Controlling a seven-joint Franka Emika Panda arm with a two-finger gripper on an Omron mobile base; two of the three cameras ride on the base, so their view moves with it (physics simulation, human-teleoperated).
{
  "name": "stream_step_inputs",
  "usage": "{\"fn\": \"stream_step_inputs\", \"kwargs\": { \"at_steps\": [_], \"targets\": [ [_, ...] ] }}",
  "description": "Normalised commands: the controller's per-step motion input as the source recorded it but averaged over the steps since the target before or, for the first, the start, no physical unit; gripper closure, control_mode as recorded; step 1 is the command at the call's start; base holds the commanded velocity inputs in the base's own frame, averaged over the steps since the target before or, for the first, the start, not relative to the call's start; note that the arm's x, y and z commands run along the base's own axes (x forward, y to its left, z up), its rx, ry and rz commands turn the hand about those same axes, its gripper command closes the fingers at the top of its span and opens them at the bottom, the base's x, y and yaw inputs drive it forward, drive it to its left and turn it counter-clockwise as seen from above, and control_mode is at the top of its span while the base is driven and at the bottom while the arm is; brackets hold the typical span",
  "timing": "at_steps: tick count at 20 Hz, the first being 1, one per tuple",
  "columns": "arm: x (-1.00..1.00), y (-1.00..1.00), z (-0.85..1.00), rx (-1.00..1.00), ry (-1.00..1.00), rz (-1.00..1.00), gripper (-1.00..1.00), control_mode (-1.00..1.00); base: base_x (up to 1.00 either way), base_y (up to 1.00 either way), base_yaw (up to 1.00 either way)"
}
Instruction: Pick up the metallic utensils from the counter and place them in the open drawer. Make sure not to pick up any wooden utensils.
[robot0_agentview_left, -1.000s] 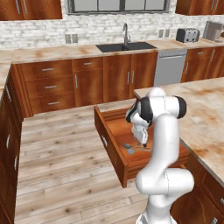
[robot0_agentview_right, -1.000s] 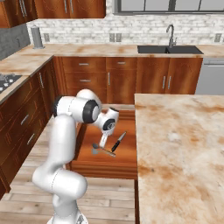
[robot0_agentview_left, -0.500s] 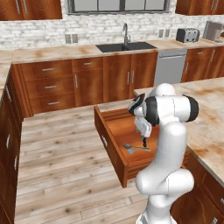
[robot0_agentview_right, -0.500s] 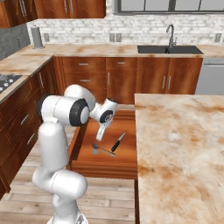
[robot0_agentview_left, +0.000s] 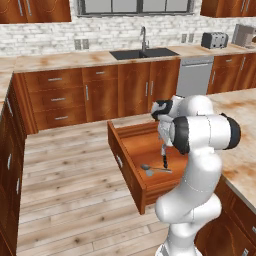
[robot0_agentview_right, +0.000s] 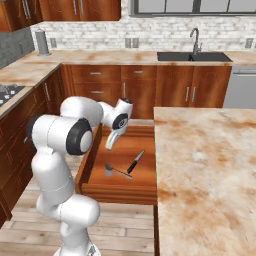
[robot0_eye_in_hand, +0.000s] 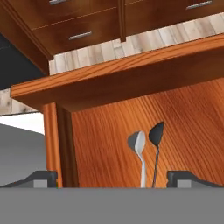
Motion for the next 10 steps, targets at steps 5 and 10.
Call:
{"fn": "stream_step_inputs", "kwargs": {
  "at_steps": [5,10],
  "targets": [
    [-0.19,0.00,0.57,0.00,0.00,-0.16,-1.00,-1.00,0.00,0.00,0.00],
    [-0.30,0.00,0.53,0.00,0.00,-0.23,-1.00,-1.00,0.00,0.00,0.00]
  ]
}}
